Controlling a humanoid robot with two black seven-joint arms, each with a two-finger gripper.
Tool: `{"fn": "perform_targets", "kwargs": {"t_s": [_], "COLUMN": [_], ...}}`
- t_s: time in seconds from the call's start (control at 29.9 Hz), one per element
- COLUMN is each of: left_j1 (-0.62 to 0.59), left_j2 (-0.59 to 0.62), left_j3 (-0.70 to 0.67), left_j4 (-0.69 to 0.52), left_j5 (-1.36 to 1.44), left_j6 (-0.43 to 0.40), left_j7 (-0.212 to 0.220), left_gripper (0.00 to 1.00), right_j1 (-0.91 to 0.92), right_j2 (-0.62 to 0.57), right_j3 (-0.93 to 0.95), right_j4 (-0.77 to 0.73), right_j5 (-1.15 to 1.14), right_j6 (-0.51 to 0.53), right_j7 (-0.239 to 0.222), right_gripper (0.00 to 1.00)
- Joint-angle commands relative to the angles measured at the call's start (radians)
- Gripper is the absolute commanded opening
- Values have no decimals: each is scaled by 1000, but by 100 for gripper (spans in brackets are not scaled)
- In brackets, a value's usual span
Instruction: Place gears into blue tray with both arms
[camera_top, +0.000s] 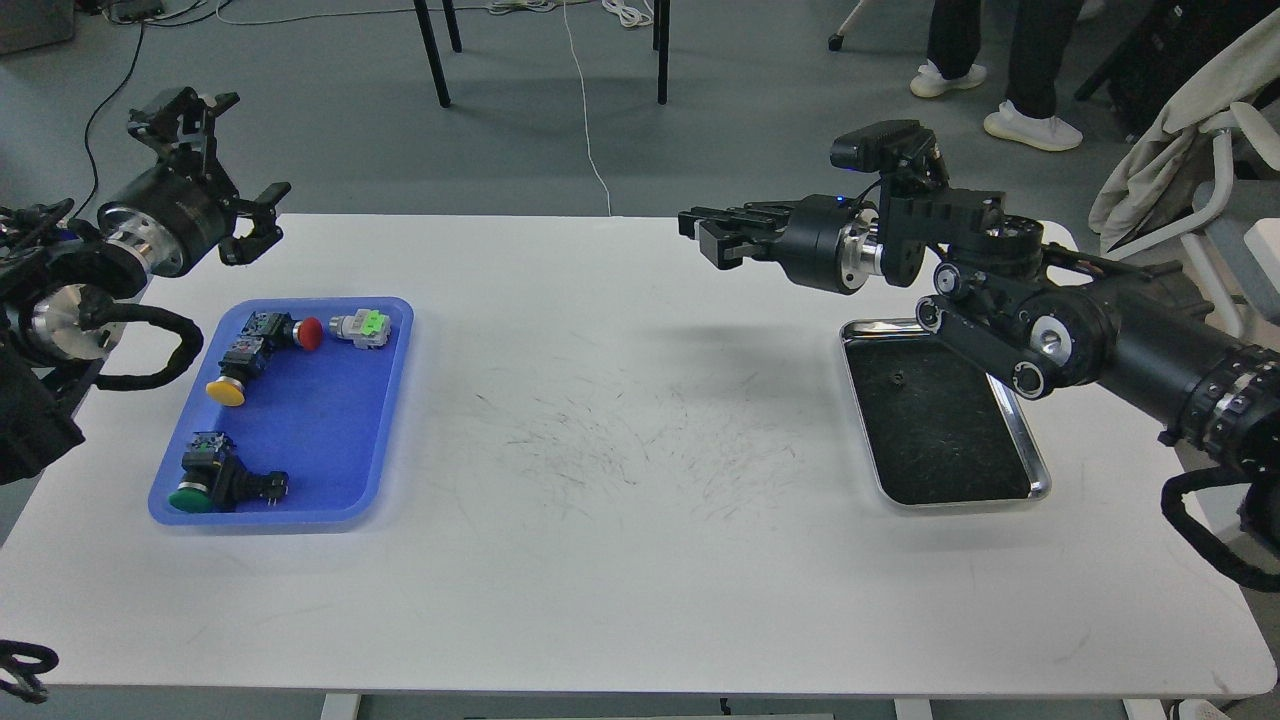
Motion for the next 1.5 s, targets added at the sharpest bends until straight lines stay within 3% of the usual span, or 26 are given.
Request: {"fn": "perform_targets", "kwargs": {"t_s": [0.0,0.27,0.57,0.84,1.07,1.17,1.47], "left_j1": [2,2,2,2,6,6,12], "left_j2": [28,68,82,122,137,149,228], "left_j3": [5,9,12,15,14,15,15], "left_j4": [-23,-49,-49,-83,-109,-115,-183], "left_j5": [0,0,0,0,0,2,0], "left_j6": [5,10,11,11,20,20,23], "left_j7": [0,2,5,6,6,6,5], "left_gripper": [99,99,99,99,99,99,99], "right_j1": [-29,-50,-93,-115,-139,-139,-171], "right_j2": [58,210,210,210,210,210,210], "right_j3": [48,46,43,-77,-89,-132,-166], "right_j4": [-15,-165,-216,-188,-26,12,13], "right_j5": [97,306,415,481,485,485,485], "right_j6": [-10,-12,-2,14,71,114,186], "right_j7": [-6,-6,-8,-3,9,35,53], "right_gripper": [1,1,1,1,1,1,2]}}
